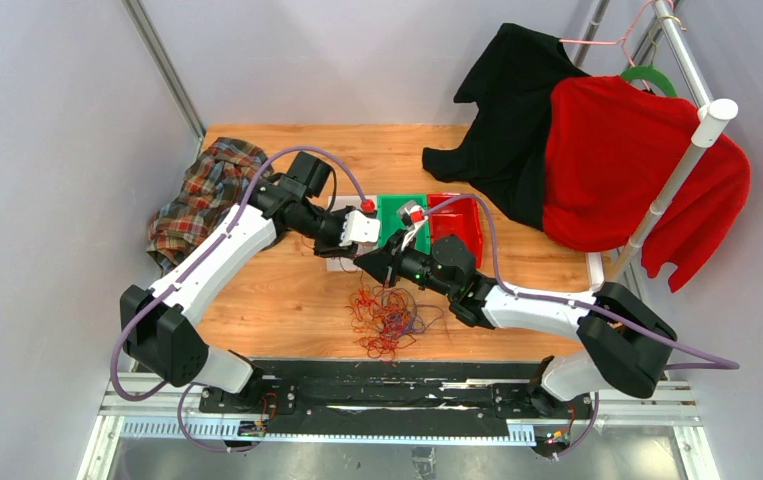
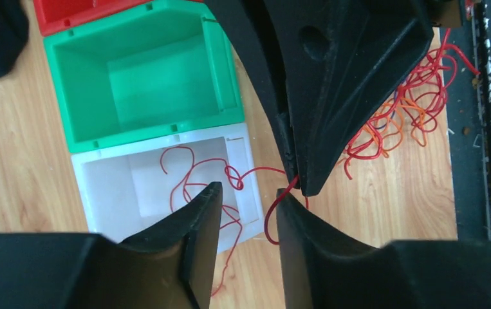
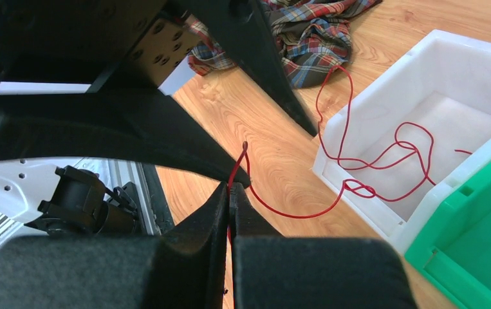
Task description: Untangle the cables
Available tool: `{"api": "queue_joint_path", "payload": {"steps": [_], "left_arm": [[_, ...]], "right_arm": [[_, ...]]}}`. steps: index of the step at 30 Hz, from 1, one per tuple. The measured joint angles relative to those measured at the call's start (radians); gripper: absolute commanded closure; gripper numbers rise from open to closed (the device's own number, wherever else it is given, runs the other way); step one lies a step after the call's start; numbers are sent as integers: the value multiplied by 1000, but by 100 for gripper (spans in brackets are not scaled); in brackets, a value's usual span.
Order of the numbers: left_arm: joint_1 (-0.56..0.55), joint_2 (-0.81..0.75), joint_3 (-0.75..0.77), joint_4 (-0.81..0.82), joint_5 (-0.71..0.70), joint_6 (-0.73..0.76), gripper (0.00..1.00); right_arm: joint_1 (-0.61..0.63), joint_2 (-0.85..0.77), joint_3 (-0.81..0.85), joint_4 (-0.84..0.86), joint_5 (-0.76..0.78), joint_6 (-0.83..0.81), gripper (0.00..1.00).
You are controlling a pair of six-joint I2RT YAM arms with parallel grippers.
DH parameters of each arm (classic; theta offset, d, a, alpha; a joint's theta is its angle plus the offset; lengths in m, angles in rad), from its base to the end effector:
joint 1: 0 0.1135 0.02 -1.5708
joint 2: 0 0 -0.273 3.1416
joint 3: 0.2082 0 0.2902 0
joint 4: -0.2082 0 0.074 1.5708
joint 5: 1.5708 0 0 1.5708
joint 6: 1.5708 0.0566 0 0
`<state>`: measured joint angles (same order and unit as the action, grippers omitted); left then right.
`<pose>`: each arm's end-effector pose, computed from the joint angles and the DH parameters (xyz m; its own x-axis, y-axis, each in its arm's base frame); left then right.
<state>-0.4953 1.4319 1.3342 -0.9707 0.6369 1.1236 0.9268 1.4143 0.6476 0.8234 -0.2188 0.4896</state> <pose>0.2727 -0.1856 0.3111 0.2383 0.6952 -0.6782 0.9695 -0.1286 0.2088 0.2019 0.2893 0.2367 -0.3983 0.2341 -0.8869 -0.8198 0.3430 0.4587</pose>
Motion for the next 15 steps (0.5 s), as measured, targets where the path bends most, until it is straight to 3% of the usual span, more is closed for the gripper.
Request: {"api": "queue_joint_path", "payload": {"steps": [2,3,7,11,15], "left_arm": [[-2,0,0,-5,3,1,95],[-3,2,1,-8,4,11,99],[-5,13,11,-19,-8,2,99],[-6,14,42,-20,-24,-13,100],[-10,4,79,-19,-26,-37,100]], "right_arm": [[0,-2,0,4,-6,-5,98],[0,-2,0,7,-8,-6,96],[-1,-6,-5,16,-6,-11,65],[1,-14,-37,34,20,-15,41],[22,10,-41,39,73,-42,37]]}}
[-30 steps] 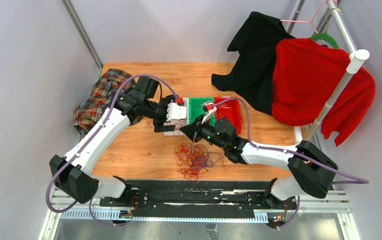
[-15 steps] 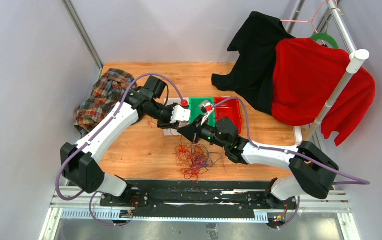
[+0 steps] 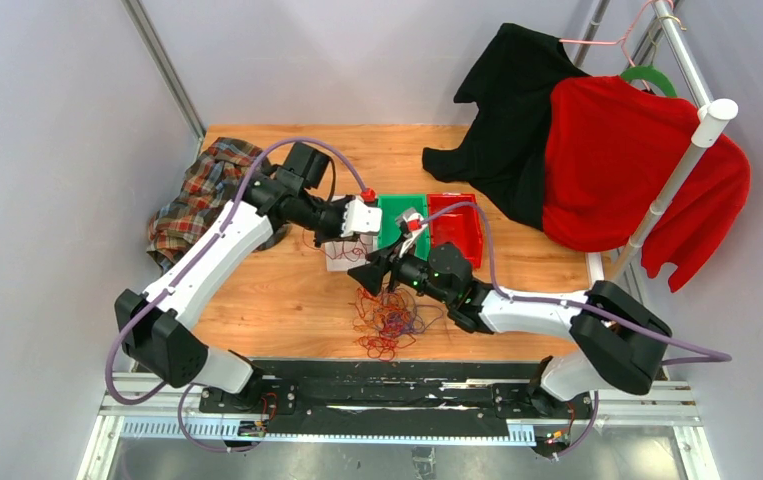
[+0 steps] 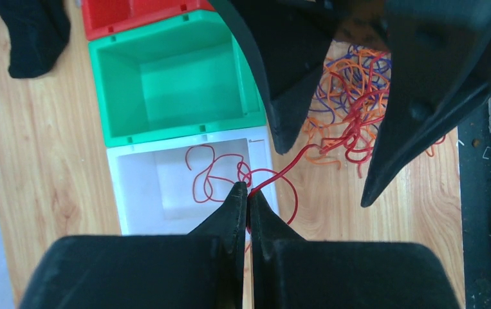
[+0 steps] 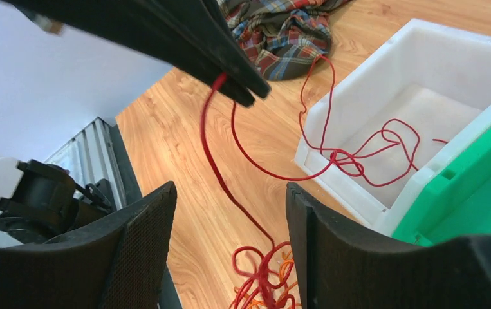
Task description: Untangle the cables
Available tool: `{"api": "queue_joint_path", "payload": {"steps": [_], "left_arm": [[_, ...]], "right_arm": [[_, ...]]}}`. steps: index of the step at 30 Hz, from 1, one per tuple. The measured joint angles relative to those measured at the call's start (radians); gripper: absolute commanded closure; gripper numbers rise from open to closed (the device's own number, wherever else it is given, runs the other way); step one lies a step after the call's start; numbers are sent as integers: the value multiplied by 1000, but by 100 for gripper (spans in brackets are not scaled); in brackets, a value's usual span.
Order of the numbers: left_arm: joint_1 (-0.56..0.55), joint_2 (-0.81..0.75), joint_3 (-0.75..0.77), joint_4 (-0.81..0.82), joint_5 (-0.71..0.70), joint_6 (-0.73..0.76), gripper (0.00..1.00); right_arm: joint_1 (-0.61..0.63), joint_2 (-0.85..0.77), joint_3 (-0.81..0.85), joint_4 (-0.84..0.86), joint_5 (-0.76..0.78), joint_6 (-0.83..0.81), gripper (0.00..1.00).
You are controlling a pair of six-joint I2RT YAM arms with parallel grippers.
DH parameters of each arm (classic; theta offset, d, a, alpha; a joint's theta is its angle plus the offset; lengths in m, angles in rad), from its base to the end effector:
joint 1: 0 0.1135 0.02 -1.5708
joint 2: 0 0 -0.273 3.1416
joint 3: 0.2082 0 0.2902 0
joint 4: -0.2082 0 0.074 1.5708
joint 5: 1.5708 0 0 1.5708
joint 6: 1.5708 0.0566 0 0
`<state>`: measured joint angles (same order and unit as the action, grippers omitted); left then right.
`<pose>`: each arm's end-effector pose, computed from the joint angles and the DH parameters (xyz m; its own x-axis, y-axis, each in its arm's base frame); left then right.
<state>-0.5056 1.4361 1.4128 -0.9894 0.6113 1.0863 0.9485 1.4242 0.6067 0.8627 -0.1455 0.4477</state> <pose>0.2750 -0.1894 0.3353 0.2406 0.6951 -0.6775 0.9653 -0.0984 0.2419 0.1962 0.2875 0.2234 -0.3608 0.2318 -0.9034 -0.8122 0.3979 0.4266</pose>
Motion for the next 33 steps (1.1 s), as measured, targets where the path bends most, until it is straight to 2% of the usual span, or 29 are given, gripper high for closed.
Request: {"api": "queue_joint_path", "payload": {"steps": [5,10,18,23,29,33], "left_arm": [[-2,-42,18,-1,5,-28,99],[-2,-77,68,-4,4,-62,99],[-2,-74,300,5,-38,-129,99],[-2,-73,393,119,-85,-188,100],[-2,-69,376,241,-157,-234,100],[-2,-85,225,343,-233,-229,100]], "right_arm": [[37,92,37,3,52,-27,48],[48,181,35,27,78,-18,51],[172,193,-103,64,190,5,56],[248,200,-169,79,277,17,59],[269,180,-266,113,377,59,71],[270,73,-354,87,443,82,78]]}}
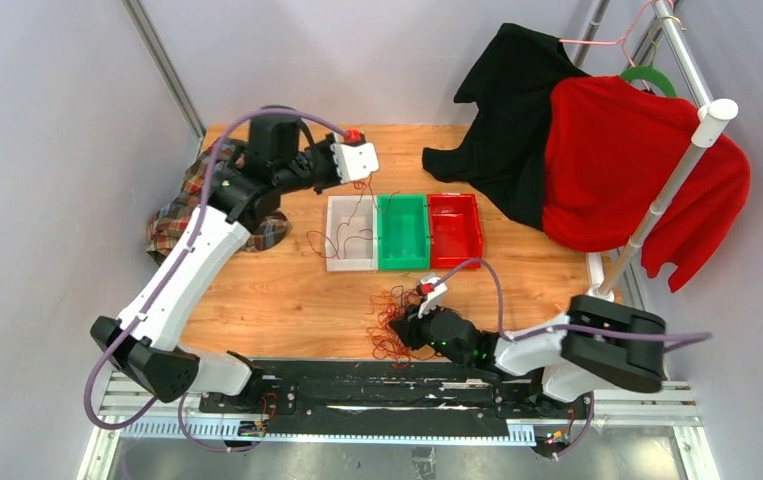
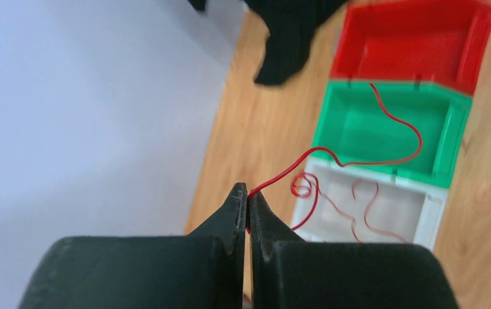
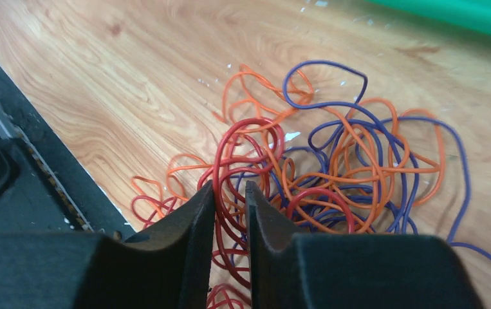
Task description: Untangle the cables
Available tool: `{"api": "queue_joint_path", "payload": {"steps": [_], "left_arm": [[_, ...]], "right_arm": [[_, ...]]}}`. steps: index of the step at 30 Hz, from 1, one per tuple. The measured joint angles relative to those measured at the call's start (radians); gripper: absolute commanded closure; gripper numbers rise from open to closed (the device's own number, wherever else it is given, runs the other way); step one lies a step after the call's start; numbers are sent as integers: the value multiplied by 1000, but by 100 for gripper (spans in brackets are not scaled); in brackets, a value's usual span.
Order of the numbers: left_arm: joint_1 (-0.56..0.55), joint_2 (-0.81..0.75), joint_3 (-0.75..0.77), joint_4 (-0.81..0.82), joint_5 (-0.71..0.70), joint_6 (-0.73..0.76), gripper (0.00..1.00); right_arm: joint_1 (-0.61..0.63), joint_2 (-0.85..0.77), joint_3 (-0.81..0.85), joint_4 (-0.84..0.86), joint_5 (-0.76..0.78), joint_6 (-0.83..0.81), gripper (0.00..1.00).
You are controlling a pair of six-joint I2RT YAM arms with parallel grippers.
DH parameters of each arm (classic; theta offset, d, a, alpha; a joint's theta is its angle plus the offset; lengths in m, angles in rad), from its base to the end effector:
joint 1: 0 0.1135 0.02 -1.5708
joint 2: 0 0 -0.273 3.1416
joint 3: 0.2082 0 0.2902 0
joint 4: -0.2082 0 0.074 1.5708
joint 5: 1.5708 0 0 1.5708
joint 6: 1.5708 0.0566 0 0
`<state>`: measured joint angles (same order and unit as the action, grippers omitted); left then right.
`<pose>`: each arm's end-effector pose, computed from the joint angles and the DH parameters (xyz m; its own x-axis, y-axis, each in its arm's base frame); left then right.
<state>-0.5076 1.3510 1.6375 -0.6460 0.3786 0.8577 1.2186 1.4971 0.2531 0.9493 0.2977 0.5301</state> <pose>0.2821 -0.1808 0.4732 0.3692 0.5988 -0.7107 0.7258 0.2918 0.6229 0.1089 0.2481 0.0989 -0.4912 0.0648 -0.8686 -0.6400 0.6497 0.4103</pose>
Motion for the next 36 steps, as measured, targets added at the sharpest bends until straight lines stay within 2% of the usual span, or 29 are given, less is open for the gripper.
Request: {"api": "queue_joint_path", "payload": {"steps": [8,12,17,18,22,23,25,26,31,36], "left_arm": [[0,66,-320,140,-230,54,100],[0,140,-389,211,-318,74,100],[-1,266,-394,259,-389,77,99],[-1,289,-394,265,-403,77,95],[-10,366,-382,244,-441,63,56],[-14,375,-376,230,-444,65,44],[-25,388,-348,173,-450,45,10],[-27,388,-328,140,-447,36,1],[-32,344,-196,-21,-369,-1,2],[-46,210,-147,-173,-230,-50,2]], "right_arm": [[0,-338,-33,-191,130,12,85],[0,-427,-40,-261,184,12,85],[0,-452,-40,-322,213,12,83],[0,-454,-40,-331,219,12,81],[-3,-463,-37,-364,230,7,70],[-6,-466,-35,-374,231,5,67],[-11,-469,-26,-398,230,1,60],[-15,-471,-18,-413,230,0,57],[-24,-471,3,-452,222,-3,51],[-28,-455,28,-504,208,-2,51]]}}
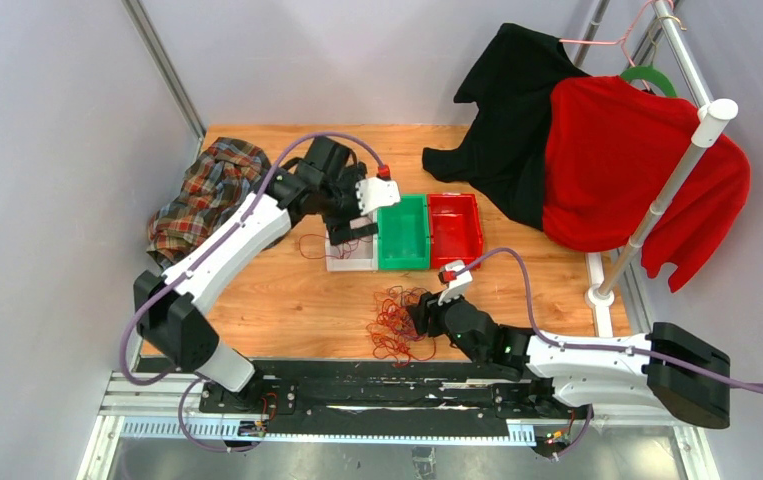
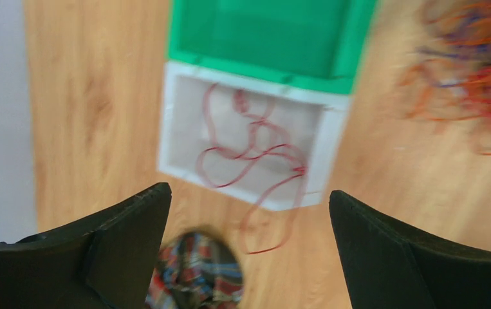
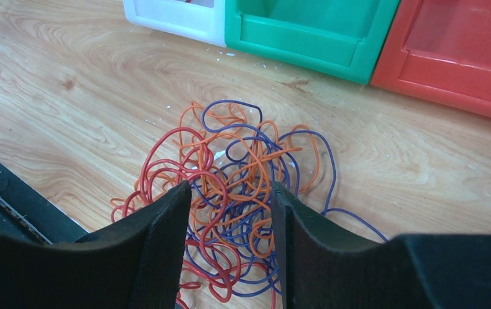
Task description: Untangle the cables
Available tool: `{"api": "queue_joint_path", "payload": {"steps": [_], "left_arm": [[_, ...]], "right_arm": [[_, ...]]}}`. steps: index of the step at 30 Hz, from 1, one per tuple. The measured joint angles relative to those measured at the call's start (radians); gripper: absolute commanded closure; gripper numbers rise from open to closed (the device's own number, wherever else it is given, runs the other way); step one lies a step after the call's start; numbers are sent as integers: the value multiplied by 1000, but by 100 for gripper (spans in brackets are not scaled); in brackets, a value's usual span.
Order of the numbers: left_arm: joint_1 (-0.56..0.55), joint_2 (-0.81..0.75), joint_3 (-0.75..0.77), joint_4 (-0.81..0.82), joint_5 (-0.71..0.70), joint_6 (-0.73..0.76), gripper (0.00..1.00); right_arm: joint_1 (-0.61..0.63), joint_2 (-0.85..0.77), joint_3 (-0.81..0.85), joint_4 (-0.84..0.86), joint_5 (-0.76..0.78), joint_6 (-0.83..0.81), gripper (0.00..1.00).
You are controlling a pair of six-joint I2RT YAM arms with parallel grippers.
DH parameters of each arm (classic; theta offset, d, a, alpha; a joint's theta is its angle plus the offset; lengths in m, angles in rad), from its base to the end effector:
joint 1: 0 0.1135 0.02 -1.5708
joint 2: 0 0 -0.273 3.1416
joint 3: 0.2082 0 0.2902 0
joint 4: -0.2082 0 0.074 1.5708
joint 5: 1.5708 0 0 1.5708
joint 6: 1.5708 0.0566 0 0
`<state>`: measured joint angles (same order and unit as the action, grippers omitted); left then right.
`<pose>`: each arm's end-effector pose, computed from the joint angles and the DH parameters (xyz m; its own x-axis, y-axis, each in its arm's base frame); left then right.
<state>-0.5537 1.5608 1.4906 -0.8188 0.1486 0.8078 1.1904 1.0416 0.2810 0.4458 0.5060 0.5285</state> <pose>0.3244 -0.2104 0.3255 -0.0232 0.8547 -0.5186 0.8916 0.2523 0.3760 0.1171 0.2188 0.1586 -0.4225 0.1313 -0.8968 -0.4956 0.7950 0.3499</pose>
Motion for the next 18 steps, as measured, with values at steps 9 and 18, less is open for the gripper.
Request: {"api": "queue_joint_path", "payload": {"steps": [9,18], "left_arm": [[-149,-16,-175,-79,258,-300,18],[-149,2,-410,141,333,-702,24]], "right_arm": [[-6,-38,4,-101,-6,17,55],[-6,-154,5,-204,13,33,55]]}}
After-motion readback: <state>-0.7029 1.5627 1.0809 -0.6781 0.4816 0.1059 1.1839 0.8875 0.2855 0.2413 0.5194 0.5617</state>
